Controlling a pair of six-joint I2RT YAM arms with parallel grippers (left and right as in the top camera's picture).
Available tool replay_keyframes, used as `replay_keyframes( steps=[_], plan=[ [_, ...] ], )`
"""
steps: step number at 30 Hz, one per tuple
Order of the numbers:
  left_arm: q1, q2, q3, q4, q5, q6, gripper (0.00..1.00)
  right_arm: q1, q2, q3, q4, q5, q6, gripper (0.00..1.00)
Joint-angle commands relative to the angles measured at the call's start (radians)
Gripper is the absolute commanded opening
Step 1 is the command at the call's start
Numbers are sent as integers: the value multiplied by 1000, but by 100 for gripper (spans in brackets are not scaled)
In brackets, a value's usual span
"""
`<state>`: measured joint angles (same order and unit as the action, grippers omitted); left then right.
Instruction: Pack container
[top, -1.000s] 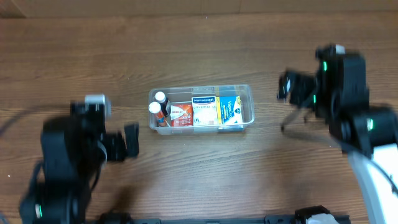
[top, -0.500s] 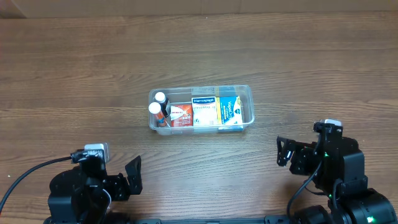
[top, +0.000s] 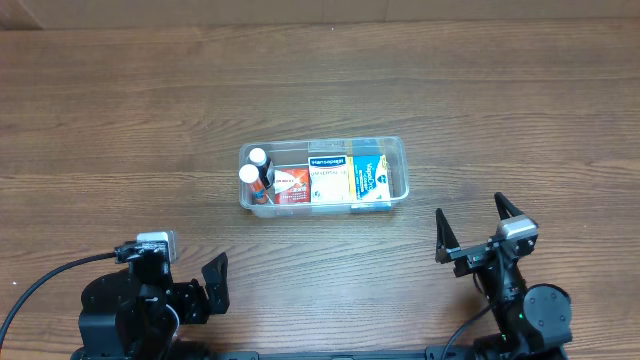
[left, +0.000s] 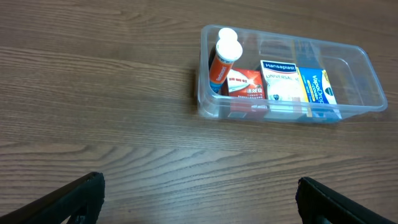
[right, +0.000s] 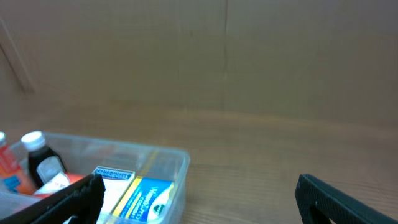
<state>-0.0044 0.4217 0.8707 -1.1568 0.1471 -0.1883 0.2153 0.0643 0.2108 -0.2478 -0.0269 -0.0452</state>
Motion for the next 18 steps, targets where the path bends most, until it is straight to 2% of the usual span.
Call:
replay_keyframes(
  steps=[1,3,5,18],
  plan=[
    [4,-6,-5,0,10,-14,100,-9,-61,-129,168,-10,-97,100],
    [4,-6,-5,1,10,-14,100,-18,-61,-187,210,-55,-198,100],
    [4,-6,-5,0,11,-14,100,-29,-61,-203,168,-54,-197,99],
    [4,-6,-5,1,11,-14,100,-37,-61,-203,169,-46,-187,100]
  ],
)
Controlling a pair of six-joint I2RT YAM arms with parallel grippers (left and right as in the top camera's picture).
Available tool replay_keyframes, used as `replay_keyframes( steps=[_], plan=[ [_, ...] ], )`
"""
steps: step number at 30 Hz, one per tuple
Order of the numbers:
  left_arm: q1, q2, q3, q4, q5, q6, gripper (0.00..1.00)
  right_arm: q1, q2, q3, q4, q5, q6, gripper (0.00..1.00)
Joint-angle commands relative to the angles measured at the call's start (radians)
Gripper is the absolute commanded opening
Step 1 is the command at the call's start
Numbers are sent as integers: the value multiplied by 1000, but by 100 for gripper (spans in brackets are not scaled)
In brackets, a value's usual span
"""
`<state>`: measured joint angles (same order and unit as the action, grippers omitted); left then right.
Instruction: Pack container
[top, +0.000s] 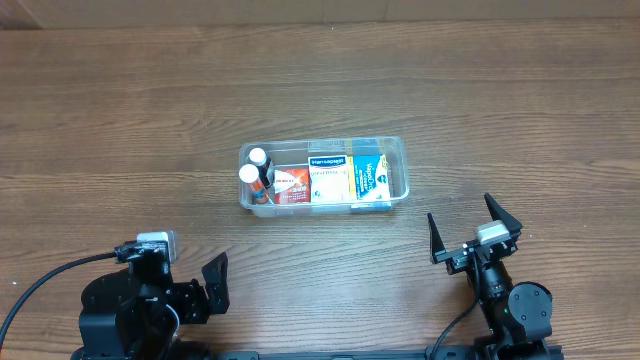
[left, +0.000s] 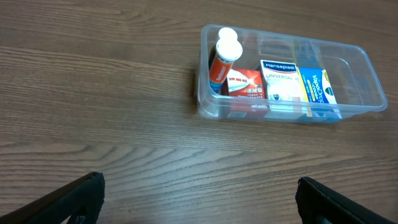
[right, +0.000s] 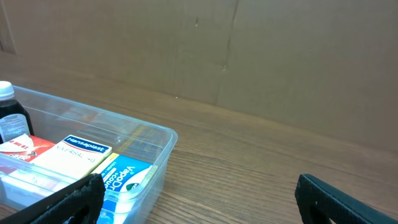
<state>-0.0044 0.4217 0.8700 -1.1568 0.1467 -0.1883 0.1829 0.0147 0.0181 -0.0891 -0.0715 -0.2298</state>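
A clear plastic container (top: 400, 158) sits mid-table, holding two white-capped bottles (top: 258, 156), a red box (top: 291, 183), a white Hansaplast box (top: 327, 176) and a yellow-and-blue box (top: 370, 180). The left wrist view shows the same container (left: 373, 93) ahead with its boxes upright. My left gripper (left: 199, 199) stands open near the front edge, left of the container, empty. My right gripper (top: 472, 228) stands open near the front right, empty; in its wrist view the container's corner (right: 166, 138) lies at the left.
A wooden table (top: 120, 120) spreads all round the container. A brown cardboard wall (right: 280, 56) stands behind the table in the right wrist view. A black cable (top: 40, 285) trails from the left arm's base.
My right gripper has moved a little left and back toward its base and turned, so the container fills more of its wrist view. The left arm and the container have not moved.
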Motion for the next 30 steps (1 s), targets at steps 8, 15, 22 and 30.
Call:
replay_keyframes(
  steps=[8,15,22,30],
  plan=[
    [4,-6,-5,1,11,-14,100,-5,-12,-10,10,-1,-3,100],
    [4,-65,-53,-4,-150,-14,100,-5,-12,-10,10,-1,-3,100],
    [4,-372,-534,709,-154,87,100,-5,-12,-10,10,-1,-3,100],
    [4,-418,-865,1106,-101,83,100,-5,-12,-10,10,-1,-3,100]
  ],
)
